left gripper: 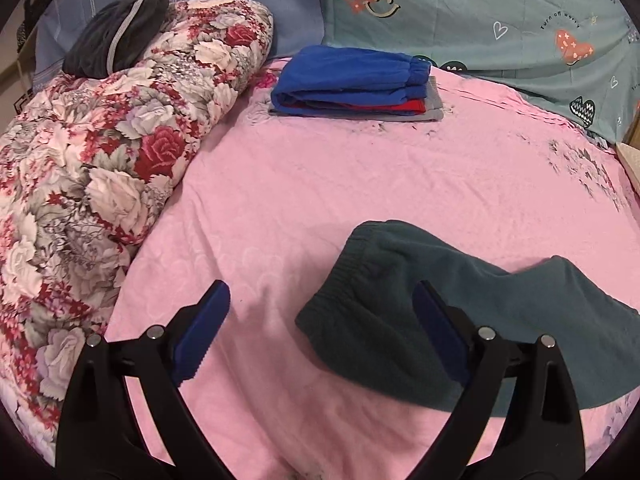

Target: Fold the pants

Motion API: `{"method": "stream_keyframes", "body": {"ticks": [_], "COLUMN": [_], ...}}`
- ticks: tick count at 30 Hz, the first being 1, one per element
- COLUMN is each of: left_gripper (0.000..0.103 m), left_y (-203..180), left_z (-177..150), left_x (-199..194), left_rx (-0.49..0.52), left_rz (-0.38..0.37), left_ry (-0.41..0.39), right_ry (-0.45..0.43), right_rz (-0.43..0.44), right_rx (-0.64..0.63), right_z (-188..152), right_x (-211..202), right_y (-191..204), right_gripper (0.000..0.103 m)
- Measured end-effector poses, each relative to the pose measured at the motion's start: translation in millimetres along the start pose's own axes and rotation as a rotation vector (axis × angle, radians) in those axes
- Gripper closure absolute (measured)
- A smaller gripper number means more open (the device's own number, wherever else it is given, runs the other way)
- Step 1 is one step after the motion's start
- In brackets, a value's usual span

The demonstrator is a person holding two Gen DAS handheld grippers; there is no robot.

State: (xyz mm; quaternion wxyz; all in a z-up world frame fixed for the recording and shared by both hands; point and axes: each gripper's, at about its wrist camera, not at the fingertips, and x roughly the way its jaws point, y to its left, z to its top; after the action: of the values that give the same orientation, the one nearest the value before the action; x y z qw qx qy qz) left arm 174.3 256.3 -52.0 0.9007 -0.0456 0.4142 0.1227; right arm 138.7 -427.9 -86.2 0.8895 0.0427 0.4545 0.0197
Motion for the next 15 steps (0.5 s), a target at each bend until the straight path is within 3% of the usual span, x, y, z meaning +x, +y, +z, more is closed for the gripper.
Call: {"method": "stream_keyframes", "body": {"ticks": [6,12,13,14,15], "left_gripper": [0.009,0.009,0.008,0.008,0.007], "left_y": [-2,-26,-28,-30,-31], "left_z": [-1,-8,-9,-10,-11], "left_x": [-14,-16,-16,-16,-17], "left_rx": [-0.055,0.000,0.015,0.029,0.036], "left_rz": [-0.001,-0.024,-0.018,-0.012,-0.005], "left_ry": [-0.027,-0.026,-0.025,-0.025,-0.026], "right_ry": [-0.128,0.012,0.002,-0.002,-0.012], "right_rz": [-0.032,-0.195,-0.221,-0.257,-0.308], "right_rx": [0.045,-0.011,-0.025,-0.025,-0.015], "right_z": [16,1,1,3,5], "right_x": [-33,14,11,4,-5], "right_y": [-14,-14,-11,-9,-7], "right_gripper": [0.095,0.091,0.086,0.071,0.064]}}
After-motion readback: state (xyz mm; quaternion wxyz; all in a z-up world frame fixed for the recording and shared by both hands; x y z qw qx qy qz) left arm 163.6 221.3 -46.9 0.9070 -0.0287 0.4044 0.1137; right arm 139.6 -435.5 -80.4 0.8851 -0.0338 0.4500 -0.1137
